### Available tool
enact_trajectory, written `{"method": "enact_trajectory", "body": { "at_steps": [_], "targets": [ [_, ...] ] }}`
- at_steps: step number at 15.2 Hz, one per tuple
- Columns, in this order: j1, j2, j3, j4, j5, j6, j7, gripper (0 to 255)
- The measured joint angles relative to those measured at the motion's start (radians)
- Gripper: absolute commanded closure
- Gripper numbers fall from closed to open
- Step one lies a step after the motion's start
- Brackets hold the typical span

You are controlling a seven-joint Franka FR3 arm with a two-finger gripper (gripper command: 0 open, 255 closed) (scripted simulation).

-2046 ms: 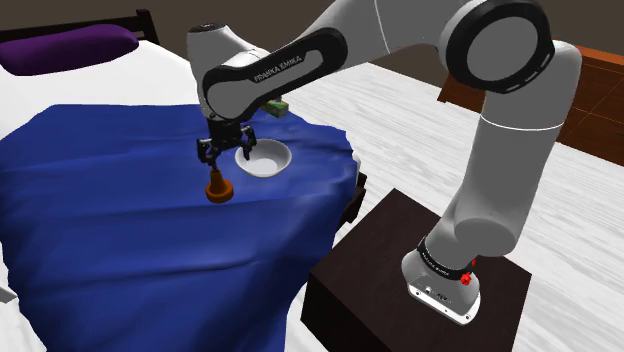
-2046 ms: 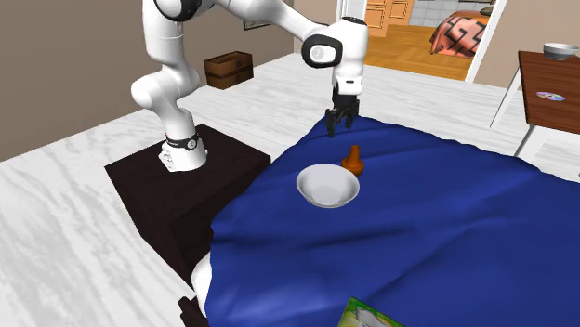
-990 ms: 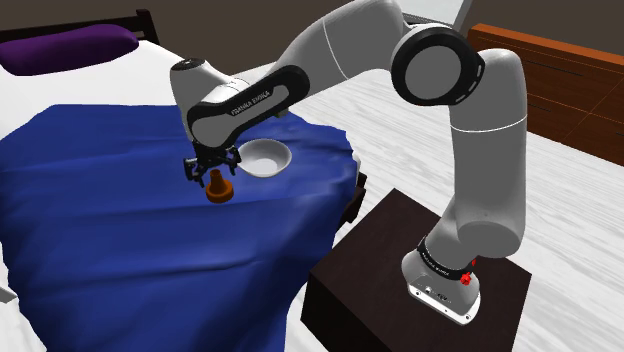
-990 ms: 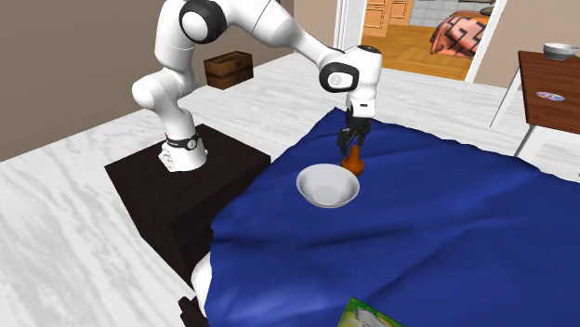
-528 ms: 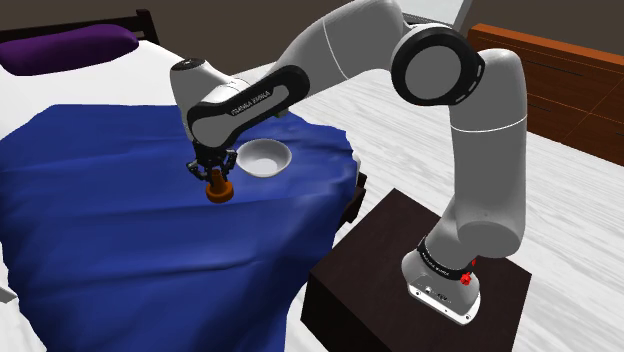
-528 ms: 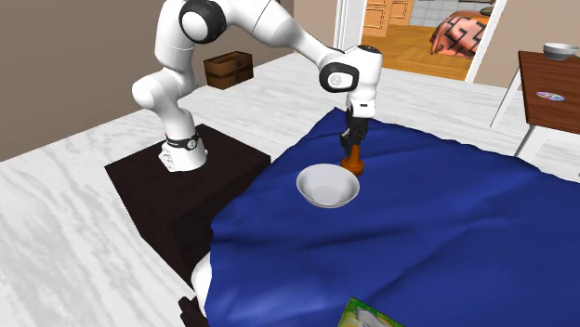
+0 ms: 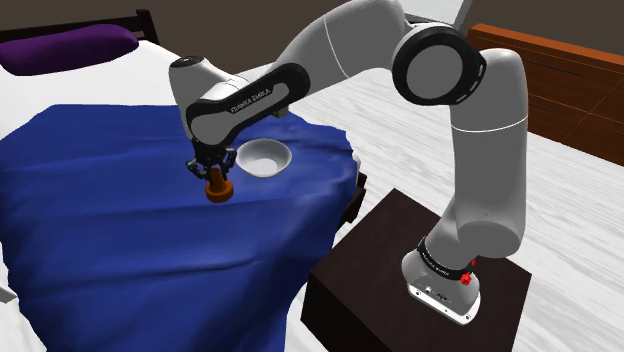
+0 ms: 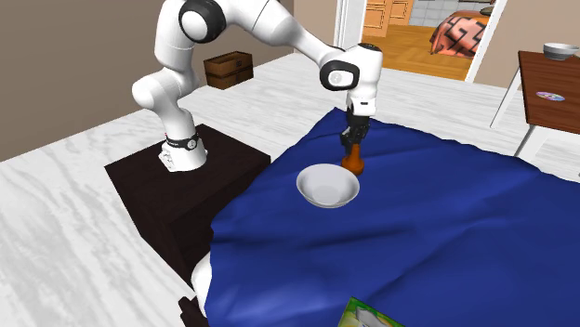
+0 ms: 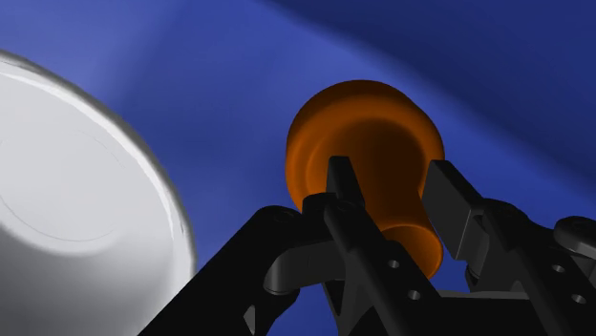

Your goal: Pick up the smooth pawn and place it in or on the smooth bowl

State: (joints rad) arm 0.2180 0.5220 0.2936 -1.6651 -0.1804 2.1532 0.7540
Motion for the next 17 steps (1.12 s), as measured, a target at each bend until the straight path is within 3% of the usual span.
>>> {"method": "enact_trajectory", "body": {
  "at_steps": [17],
  "targets": [
    [-0.007,-0.085,0.018,0.105,0.033,-0.186,-0.022,255]
  ]
}}
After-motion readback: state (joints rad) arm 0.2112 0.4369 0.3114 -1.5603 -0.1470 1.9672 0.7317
